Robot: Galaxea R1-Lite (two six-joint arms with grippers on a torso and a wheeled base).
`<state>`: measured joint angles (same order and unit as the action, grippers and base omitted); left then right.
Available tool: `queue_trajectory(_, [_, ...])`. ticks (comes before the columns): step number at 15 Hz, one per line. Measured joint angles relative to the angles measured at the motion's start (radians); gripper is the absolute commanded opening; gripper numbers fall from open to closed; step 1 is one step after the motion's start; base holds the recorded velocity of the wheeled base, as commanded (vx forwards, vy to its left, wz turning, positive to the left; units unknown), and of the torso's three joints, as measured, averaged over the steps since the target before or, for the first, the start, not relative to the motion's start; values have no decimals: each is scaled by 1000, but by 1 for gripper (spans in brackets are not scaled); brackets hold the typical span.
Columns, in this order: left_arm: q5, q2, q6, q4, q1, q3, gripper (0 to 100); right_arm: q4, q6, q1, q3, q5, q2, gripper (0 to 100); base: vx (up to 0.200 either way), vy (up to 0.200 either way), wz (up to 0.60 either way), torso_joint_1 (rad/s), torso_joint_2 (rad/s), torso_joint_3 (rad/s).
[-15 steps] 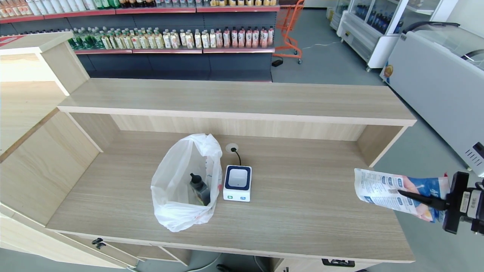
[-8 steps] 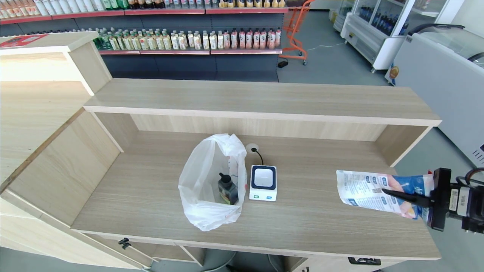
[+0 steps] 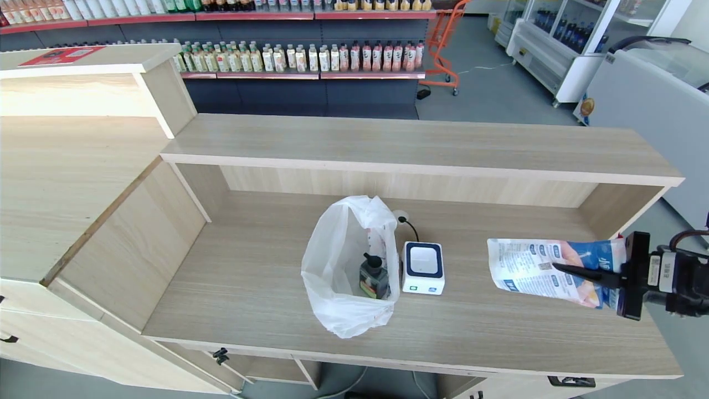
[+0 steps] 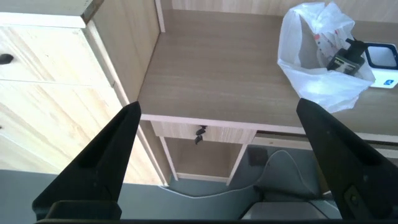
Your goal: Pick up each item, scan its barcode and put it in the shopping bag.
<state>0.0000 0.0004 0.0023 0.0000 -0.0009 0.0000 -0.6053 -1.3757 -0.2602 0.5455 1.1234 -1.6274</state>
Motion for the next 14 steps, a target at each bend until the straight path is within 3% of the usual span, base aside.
queue_trajectory(3, [0, 0, 0, 0, 1, 0, 100, 2, 15, -1, 8, -2, -16, 0, 200, 0, 0, 2, -1, 2])
queue_trajectory(6, [0, 0, 0, 0, 1, 0, 100, 1, 29, 8, 14, -1, -40, 0, 0, 0, 0, 0, 0, 0])
queue_trajectory(14, [0, 0, -1, 0, 1, 0, 100, -1, 96, 147, 43, -1, -172, 0, 0, 0, 0, 0, 0, 0])
